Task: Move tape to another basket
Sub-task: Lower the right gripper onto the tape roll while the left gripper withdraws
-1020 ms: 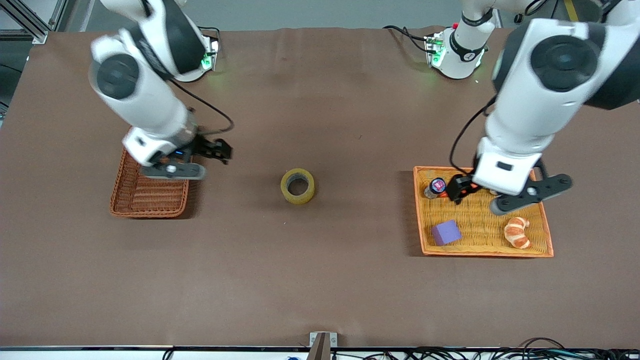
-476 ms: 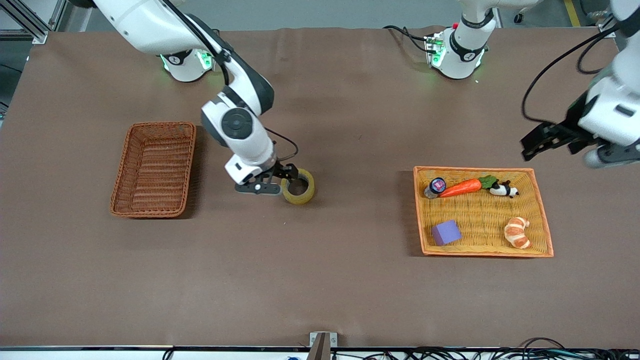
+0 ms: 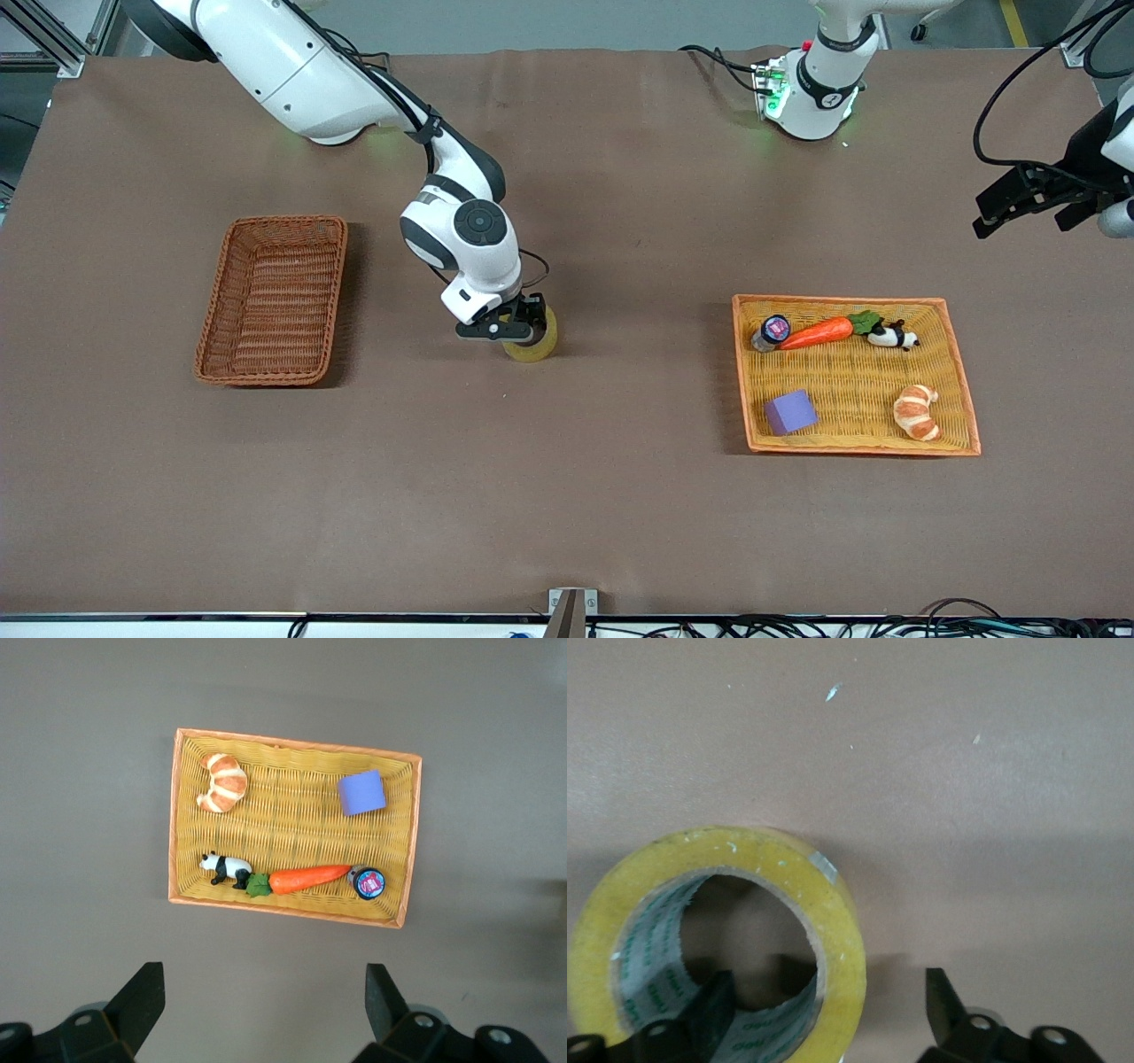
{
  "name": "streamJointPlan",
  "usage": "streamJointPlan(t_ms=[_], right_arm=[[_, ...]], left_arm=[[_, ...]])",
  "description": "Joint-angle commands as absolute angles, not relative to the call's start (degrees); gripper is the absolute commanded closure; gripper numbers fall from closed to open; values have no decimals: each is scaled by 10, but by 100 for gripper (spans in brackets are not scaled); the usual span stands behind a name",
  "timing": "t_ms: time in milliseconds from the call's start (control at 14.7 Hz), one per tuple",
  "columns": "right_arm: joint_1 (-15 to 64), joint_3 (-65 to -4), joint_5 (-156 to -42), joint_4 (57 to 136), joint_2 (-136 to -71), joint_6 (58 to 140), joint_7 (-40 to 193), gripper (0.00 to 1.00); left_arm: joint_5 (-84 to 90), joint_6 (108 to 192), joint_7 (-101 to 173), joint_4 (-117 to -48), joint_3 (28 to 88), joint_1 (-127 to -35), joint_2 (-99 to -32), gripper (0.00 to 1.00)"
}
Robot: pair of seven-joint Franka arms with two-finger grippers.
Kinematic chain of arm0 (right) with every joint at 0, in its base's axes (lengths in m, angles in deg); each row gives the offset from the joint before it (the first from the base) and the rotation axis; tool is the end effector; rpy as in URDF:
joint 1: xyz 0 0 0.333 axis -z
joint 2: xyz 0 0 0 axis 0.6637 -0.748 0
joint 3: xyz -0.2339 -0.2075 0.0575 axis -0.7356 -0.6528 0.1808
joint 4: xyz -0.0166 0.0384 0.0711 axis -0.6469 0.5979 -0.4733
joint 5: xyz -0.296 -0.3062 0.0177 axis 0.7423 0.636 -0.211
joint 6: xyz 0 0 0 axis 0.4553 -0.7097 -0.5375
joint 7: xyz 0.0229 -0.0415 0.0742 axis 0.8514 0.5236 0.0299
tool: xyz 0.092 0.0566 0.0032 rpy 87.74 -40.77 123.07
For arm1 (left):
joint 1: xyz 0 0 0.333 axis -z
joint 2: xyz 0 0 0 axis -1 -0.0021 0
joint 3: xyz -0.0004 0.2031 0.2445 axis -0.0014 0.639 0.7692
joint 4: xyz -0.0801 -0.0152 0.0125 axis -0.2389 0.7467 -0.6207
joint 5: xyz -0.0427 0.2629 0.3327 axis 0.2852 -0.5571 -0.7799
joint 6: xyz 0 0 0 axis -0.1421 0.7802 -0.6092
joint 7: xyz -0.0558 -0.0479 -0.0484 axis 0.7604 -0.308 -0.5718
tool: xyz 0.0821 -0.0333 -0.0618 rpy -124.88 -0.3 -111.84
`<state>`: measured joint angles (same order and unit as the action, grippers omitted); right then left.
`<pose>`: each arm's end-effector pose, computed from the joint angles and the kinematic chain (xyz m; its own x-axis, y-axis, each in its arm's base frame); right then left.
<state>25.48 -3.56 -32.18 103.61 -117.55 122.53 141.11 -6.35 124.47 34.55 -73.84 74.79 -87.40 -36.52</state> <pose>0.5085 0.4289 0.1679 0.9974 0.0030 0.0718 0.0006 -0.9994 0.0344 0.5720 -0.0393 0.6520 0.9959 0.0681 0.0597 0.0683 -0.9977 -0.0009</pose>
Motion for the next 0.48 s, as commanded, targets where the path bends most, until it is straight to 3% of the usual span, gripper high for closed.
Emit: streamJointPlan(t_ms=[0, 68, 340, 408], right_arm=[[256, -32, -293, 1027, -1188, 1228, 1448, 90], [258, -32, -294, 1025, -1193, 1226, 1469, 99], [275, -23, -302, 1013, -1184, 1208, 1470, 100], [316, 12, -305, 1013, -1169, 1181, 1470, 100]], left_arm=[[-55, 1240, 366, -751, 748, -878, -352, 0], [-54, 1240, 375, -753, 744, -890, -352, 0], [-53, 1240, 397, -751, 735, -900, -358, 0], [-53, 1240, 395, -751, 735, -898, -358, 0]])
